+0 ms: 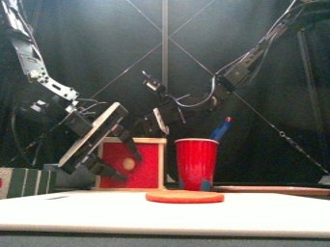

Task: Get the cutter from the drawer then cut the dough then place the extra dough in the bowl
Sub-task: Open the drawer

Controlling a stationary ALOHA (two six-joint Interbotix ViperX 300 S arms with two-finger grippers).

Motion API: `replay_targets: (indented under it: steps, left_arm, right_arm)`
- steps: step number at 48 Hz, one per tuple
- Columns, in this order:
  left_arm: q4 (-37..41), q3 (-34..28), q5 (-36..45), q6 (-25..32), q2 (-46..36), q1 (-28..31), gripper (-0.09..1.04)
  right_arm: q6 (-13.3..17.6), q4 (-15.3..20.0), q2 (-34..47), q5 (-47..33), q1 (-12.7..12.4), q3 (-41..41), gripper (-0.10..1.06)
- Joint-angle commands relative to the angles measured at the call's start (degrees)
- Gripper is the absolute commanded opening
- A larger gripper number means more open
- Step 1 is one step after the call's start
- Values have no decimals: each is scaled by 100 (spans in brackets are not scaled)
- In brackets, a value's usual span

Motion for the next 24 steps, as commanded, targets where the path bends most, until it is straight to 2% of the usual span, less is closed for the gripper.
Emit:
replay_targets:
  steps: [1,8,24]
  left_arm:
    - [26,-18,-35,0,-97,18,75]
    - [26,-18,-18,0,-97,18,69]
    - [35,0,352,0,-343,-343,66]
  right_arm:
    - [9,0,-62,26,9,-53,1]
    - [9,18,-62,26,9,-53,1]
    - [18,26,-62,26,-26,-105,1]
